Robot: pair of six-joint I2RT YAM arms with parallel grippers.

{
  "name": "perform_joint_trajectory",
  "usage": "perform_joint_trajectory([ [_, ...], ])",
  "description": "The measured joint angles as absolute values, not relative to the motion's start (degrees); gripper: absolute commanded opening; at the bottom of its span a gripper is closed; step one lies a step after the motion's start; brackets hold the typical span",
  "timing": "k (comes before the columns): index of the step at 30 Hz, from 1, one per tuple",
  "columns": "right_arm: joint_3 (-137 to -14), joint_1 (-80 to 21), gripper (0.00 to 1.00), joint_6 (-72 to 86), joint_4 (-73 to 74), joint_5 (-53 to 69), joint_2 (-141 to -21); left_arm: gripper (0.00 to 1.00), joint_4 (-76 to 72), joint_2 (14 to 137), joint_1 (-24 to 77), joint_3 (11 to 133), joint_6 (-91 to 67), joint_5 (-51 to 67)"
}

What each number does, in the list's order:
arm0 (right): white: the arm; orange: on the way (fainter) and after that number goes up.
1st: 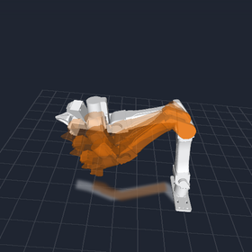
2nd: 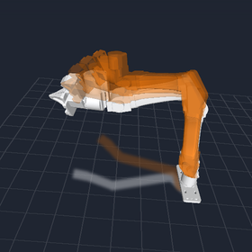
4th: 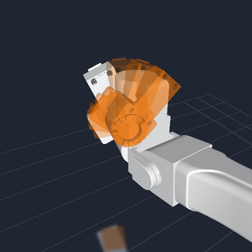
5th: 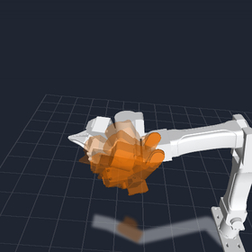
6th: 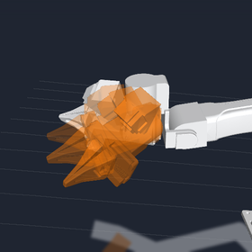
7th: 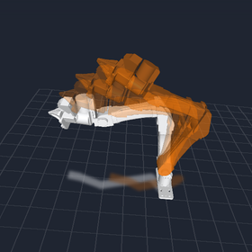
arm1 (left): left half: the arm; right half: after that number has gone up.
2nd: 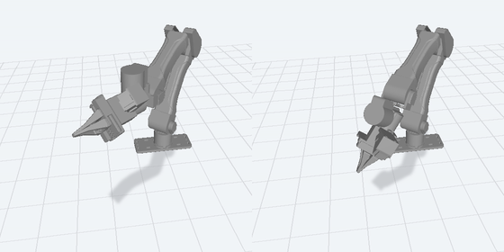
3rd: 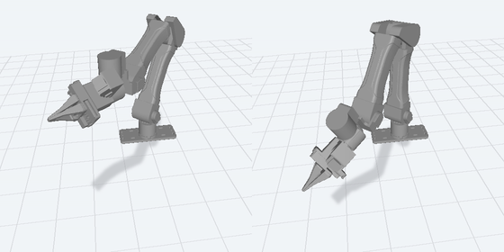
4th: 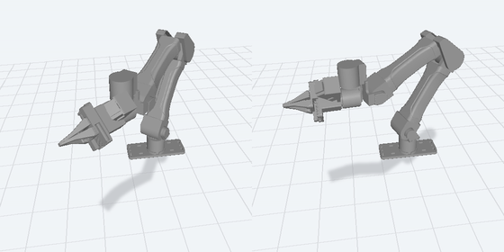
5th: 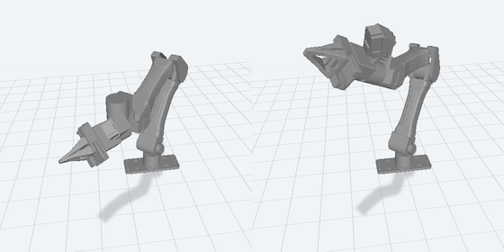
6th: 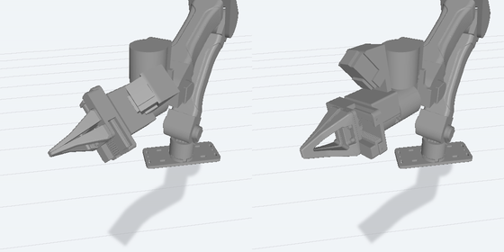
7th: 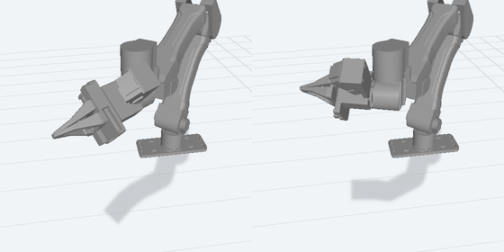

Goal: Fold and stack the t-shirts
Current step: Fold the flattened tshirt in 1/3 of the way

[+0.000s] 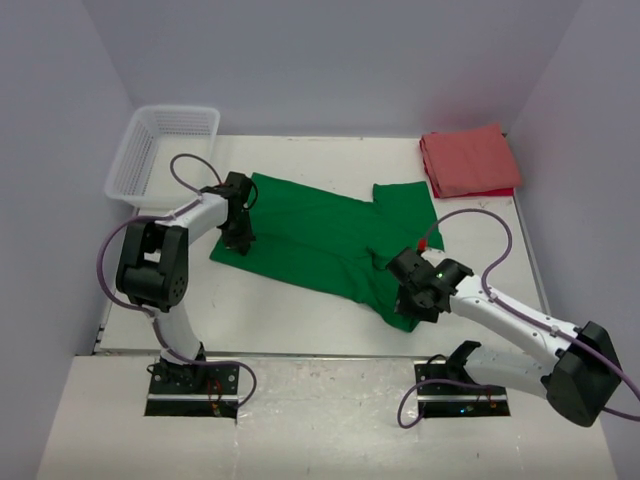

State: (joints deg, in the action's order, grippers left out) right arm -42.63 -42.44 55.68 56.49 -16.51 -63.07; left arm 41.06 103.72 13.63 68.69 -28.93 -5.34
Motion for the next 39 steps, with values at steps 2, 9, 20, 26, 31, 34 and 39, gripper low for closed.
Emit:
perform_joint_trajectory([
  [2,-41.23,-42.48,0.50,57.12,55.96,-16.51,-63.09,0.00,41.04,104.79,13.54,68.69,-28.95,-5.17],
  [9,-39.09,-42.50,0.48,59.42,53.21,-16.43,-66.24,0.00,41.04,106.54,11.90,69.23,-29.52,-3.88],
  [20,-37.01,-42.70,0.01,60.62,48.42,-14.98,-70.02,0.00,41.71,107.90,7.97,70.65,-30.61,-2.55],
  [26,-36.27,-43.00,0.00,62.70,48.23,-14.41,-69.78,0.00,43.44,109.21,7.46,72.44,-30.87,-2.20],
  [31,-35.59,-44.71,0.00,66.08,49.58,-14.44,-67.40,0.00,45.19,110.56,7.38,74.32,-30.83,-2.83],
  [34,-34.81,-46.57,0.00,68.99,51.18,-14.46,-65.84,0.00,46.24,111.50,7.05,75.64,-30.81,-3.46],
  [39,-34.94,-50.37,0.00,75.26,54.85,-16.01,-66.76,0.00,47.55,112.55,6.44,77.30,-30.81,-5.34],
])
